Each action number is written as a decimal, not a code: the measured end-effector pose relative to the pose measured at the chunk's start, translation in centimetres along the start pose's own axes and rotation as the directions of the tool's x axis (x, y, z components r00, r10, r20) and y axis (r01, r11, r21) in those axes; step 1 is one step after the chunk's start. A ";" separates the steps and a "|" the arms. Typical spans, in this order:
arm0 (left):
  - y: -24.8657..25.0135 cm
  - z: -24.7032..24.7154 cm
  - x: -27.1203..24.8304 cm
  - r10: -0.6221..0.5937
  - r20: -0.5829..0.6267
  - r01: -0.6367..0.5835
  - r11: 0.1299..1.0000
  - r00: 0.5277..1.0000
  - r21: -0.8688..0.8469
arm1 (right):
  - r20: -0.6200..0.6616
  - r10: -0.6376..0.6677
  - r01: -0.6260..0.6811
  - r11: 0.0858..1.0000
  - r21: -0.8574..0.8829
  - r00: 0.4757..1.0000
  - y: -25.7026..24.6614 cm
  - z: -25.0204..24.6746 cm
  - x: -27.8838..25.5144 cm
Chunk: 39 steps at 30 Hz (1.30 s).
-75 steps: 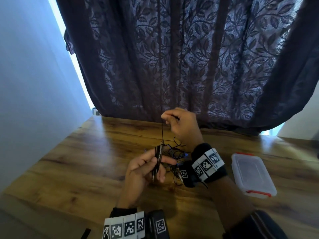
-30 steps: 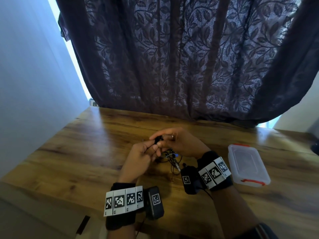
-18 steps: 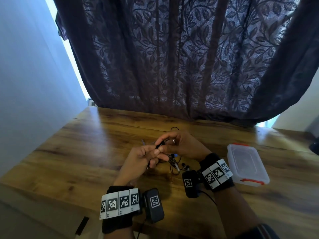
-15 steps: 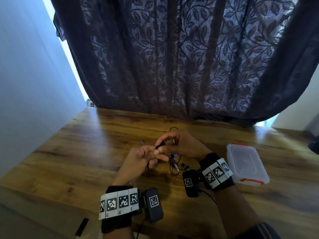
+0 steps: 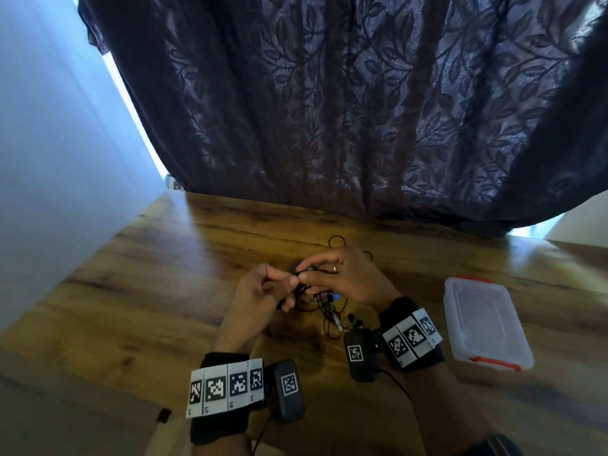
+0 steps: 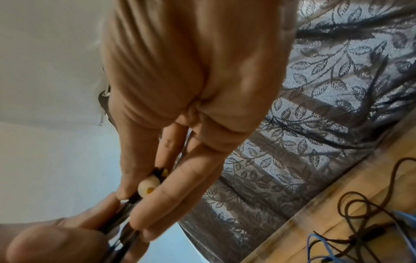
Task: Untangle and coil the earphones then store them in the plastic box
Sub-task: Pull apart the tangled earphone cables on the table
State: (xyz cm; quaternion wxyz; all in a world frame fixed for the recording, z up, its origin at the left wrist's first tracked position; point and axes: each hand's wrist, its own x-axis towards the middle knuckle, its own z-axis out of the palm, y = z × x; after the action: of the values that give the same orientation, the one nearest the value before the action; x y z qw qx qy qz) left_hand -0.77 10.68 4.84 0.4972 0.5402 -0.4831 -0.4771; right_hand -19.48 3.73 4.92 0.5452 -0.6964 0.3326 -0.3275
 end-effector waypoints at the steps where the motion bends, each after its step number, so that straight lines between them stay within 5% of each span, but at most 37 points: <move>1: 0.1 0.1 0.4 -0.007 -0.016 0.007 1.000 1.000 0.019 | -0.009 0.014 -0.014 1.000 0.007 1.000 0.3 -0.2 0.4; 6: 0.6 0.4 2.3 0.001 -0.122 0.013 0.993 0.993 0.114 | -0.059 0.066 -0.058 0.991 0.120 0.996 0.5 -0.8 2.5; 12: 2.1 0.5 3.5 0.169 -0.224 -0.074 0.922 0.960 0.380 | -0.108 0.147 -0.121 0.968 0.218 0.983 -1.8 -0.7 4.3; 22: 4.9 0.0 5.3 0.089 -0.128 -0.028 0.910 0.988 0.413 | -0.235 0.348 -0.239 0.888 0.392 0.907 -5.1 -0.7 5.5; 29: 3.7 -0.7 7.4 -0.106 -0.165 0.138 0.971 0.981 0.194 | -0.294 0.424 -0.286 0.864 0.414 0.856 -4.5 0.0 7.0; 39: 7.3 -0.4 7.2 -0.065 -0.010 0.064 0.909 0.998 0.412 | -0.413 0.522 -0.321 0.825 0.465 0.746 -6.6 0.1 5.8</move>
State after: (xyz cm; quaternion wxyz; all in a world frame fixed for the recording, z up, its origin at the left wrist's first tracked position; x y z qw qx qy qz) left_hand -0.21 3.23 11.86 0.3554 0.6476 -0.5555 -0.3818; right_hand -15.42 0.27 11.84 0.6131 -0.3710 0.5525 -0.4257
